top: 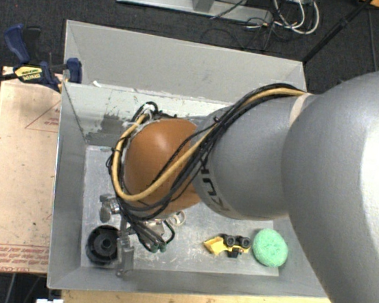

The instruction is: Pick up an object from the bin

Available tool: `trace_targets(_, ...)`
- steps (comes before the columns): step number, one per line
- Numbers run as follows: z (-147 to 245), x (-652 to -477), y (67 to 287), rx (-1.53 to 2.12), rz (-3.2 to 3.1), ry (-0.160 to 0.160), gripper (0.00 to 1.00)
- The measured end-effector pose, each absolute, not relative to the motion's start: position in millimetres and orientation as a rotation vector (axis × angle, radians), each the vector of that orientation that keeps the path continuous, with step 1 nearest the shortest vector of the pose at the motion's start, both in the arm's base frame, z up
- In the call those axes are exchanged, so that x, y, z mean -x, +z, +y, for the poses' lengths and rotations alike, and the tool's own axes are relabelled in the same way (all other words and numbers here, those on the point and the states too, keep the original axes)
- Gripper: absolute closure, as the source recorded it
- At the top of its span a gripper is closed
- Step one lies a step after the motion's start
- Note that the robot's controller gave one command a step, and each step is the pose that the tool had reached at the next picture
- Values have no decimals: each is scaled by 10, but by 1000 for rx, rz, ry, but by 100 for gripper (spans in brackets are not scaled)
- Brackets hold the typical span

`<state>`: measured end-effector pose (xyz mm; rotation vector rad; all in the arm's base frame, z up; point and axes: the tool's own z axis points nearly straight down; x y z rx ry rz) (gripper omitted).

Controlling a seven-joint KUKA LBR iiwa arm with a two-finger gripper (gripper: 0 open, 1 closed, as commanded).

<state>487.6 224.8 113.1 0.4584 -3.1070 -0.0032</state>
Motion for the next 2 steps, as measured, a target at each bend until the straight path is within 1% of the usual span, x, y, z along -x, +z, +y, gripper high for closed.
trace_targets(1,2278,-5109,697,-613,-3082,-3,100)
trace_targets(2,2278,-5109,697,-613,-3082,-3,100)
